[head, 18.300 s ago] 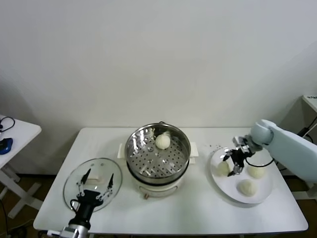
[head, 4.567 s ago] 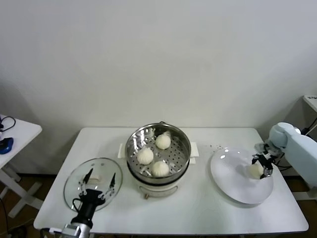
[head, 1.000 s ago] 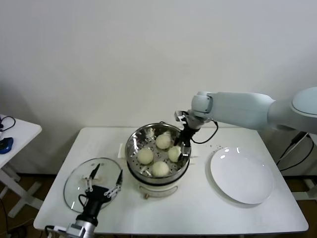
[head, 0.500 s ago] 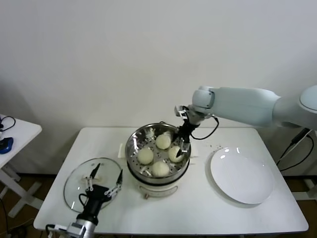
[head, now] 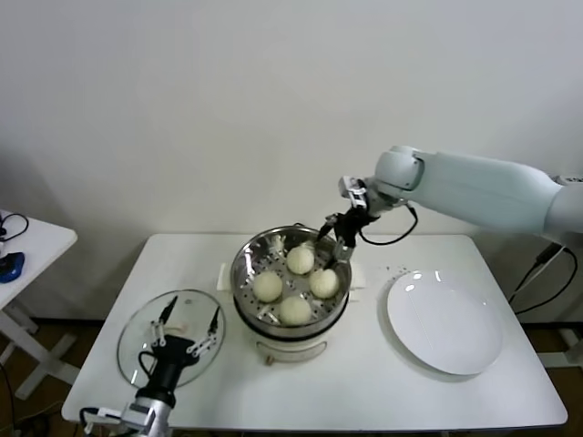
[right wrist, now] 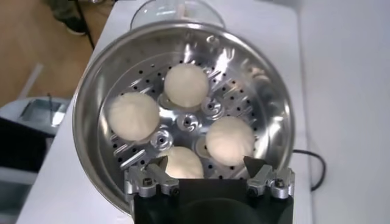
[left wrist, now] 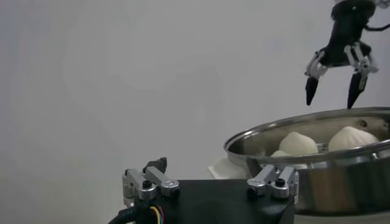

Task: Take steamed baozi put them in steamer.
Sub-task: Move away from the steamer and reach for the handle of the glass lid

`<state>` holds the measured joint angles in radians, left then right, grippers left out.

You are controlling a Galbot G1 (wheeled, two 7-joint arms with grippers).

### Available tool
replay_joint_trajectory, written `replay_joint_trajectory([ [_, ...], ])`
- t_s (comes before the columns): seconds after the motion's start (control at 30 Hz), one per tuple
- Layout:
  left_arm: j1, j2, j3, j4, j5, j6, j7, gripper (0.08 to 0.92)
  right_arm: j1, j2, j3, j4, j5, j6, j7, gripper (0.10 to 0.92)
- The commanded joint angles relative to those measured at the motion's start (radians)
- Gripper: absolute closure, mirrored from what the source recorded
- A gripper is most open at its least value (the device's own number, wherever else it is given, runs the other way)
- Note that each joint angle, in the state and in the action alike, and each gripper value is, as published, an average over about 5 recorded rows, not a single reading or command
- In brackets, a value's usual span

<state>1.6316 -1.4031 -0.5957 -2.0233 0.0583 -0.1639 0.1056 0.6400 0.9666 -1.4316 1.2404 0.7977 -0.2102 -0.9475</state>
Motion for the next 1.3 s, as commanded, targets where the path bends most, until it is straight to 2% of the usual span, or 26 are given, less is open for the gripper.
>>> replay_joint_trajectory([
  [0.03, 0.006, 0.006, -0.002, -0.013, 0.038, 0.005, -0.036, 0.177, -0.156, -0.278, 0.332, 0.128, -0.161, 0.072, 0.083, 0.203],
  [0.3, 0.022, 0.015, -0.004, -0.056, 0.071, 0.027, -0.014, 0.177, -0.602, -0.501, 0.818, 0.263, -0.218, 0.135, 0.225, 0.203],
  [0.53, 0.038, 0.01, -0.004, -0.099, 0.173, 0.06, -0.039, 0.177, -1.082, -0.533, 1.268, 0.337, -0.259, 0.247, 0.373, 0.203],
  [0.67, 0.032, 0.019, -0.02, -0.107, 0.253, 0.08, -0.051, 0.177, -1.388, -0.441, 1.614, 0.369, -0.285, 0.282, 0.408, 0.203],
  [0.87, 0.043, 0.019, -0.052, -0.126, 0.523, 0.118, -0.072, 0.177, -1.646, -0.241, 1.926, 0.383, -0.311, 0.346, 0.426, 0.203],
  [1.07, 0.062, 0.017, -0.09, -0.092, 0.908, 0.144, -0.094, 0.177, -1.778, -0.057, 2.023, 0.376, -0.319, 0.411, 0.523, 0.203],
  [1.3, 0.061, 0.031, -0.107, -0.031, 1.244, 0.168, -0.039, 0.177, -1.867, 0.059, 2.06, 0.411, -0.324, 0.435, 0.587, 0.203],
])
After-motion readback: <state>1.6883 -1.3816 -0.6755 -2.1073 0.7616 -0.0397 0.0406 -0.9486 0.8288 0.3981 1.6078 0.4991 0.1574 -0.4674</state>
